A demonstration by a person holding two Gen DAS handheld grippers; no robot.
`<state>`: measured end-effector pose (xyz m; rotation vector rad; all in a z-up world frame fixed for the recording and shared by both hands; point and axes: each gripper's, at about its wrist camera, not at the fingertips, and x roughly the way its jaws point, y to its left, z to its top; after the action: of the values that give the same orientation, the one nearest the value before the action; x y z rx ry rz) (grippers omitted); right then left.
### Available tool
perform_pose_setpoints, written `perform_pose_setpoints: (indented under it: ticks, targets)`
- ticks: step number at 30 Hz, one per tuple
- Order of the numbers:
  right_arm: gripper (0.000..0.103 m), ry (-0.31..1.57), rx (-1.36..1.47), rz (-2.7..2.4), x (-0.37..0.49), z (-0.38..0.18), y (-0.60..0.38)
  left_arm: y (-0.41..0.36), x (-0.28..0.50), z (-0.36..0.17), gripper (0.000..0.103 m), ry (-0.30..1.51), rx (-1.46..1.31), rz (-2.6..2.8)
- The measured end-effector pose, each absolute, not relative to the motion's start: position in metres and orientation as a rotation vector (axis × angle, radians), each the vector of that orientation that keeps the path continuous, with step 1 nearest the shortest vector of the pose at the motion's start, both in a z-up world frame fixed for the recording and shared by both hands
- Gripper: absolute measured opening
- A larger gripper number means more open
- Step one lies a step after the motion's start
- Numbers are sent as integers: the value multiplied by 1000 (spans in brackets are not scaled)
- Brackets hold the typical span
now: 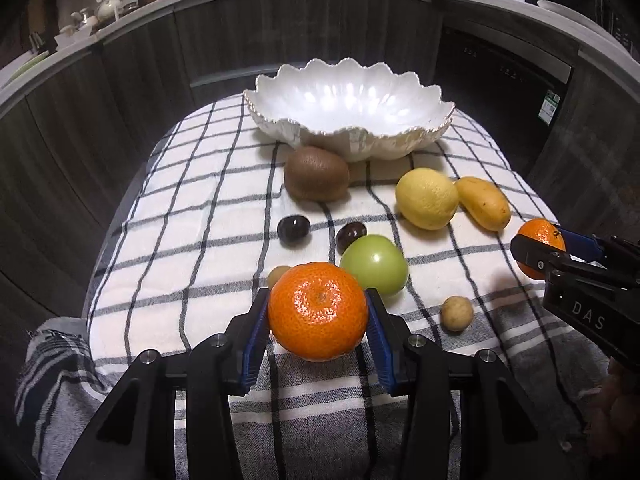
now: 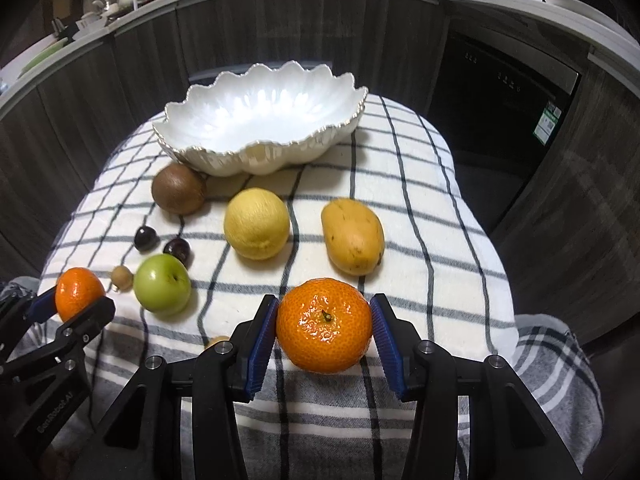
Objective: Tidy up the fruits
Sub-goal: 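Carry both held tangerines over the white scalloped bowl with both tools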
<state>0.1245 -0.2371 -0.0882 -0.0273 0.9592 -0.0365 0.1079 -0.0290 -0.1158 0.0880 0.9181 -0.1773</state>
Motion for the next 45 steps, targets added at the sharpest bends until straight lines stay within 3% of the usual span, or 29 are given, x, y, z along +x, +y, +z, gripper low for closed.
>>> perform_pose_setpoints:
  ticks: [24, 45]
  targets:
    - [48, 787, -49, 33, 210, -29, -226, -33, 204, -49, 45, 761, 56, -194]
    - [48, 863, -29, -12, 324, -62, -230, -52, 323, -83, 45, 840, 38, -176]
